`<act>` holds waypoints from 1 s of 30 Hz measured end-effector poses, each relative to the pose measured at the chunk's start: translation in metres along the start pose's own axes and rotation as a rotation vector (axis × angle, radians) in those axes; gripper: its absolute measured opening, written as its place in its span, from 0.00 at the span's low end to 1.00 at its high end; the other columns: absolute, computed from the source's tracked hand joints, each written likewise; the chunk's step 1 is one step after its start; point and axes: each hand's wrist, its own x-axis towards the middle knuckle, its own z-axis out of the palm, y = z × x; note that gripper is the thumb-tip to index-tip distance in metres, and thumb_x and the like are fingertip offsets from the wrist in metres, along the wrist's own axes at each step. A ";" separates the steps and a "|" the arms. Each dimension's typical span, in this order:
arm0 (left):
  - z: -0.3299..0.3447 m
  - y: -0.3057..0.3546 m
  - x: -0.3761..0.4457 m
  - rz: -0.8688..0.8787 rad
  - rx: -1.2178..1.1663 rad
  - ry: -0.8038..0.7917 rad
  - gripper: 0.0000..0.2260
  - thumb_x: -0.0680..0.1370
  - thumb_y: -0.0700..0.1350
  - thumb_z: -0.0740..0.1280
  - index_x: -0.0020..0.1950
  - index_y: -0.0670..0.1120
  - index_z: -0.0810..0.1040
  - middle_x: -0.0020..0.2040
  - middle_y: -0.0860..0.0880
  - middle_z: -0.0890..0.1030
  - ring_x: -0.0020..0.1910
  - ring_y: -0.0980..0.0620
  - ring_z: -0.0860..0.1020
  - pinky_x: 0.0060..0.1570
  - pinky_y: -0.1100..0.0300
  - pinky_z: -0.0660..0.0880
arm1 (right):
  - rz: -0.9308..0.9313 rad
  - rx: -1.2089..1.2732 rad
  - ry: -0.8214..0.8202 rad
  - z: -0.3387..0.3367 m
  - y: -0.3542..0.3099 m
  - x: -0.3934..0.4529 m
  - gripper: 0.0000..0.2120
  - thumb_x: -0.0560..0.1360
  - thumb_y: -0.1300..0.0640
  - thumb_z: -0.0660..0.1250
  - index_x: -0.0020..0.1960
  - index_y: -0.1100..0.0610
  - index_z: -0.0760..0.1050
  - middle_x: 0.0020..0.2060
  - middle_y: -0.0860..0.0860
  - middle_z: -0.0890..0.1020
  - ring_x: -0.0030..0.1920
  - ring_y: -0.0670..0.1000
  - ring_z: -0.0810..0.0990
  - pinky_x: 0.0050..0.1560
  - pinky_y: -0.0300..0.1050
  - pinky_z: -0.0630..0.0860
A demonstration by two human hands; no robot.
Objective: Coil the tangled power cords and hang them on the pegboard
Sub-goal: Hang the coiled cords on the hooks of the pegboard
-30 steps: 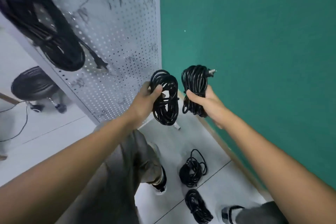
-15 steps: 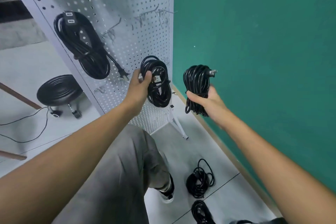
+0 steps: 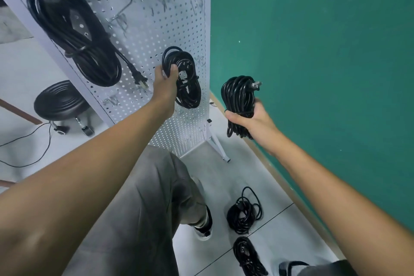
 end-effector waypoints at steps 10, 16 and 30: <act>0.022 -0.001 -0.004 -0.004 0.106 0.185 0.20 0.87 0.54 0.56 0.78 0.51 0.60 0.66 0.46 0.61 0.55 0.46 0.68 0.58 0.53 0.66 | -0.008 -0.005 -0.021 0.019 -0.002 0.015 0.37 0.72 0.50 0.79 0.74 0.51 0.63 0.61 0.45 0.80 0.60 0.46 0.80 0.65 0.54 0.77; 0.013 -0.007 -0.008 -0.009 0.138 0.240 0.18 0.87 0.50 0.56 0.75 0.44 0.62 0.71 0.40 0.66 0.63 0.42 0.72 0.60 0.52 0.70 | -0.137 -0.023 0.073 0.030 -0.018 0.022 0.36 0.68 0.52 0.82 0.69 0.49 0.66 0.58 0.45 0.82 0.58 0.45 0.81 0.64 0.47 0.77; 0.008 -0.002 -0.037 0.050 0.315 0.164 0.32 0.83 0.50 0.65 0.83 0.48 0.53 0.78 0.38 0.62 0.76 0.35 0.62 0.72 0.43 0.65 | -0.522 -0.014 0.197 0.044 -0.145 0.051 0.36 0.63 0.53 0.84 0.66 0.53 0.70 0.51 0.42 0.83 0.50 0.41 0.83 0.54 0.35 0.77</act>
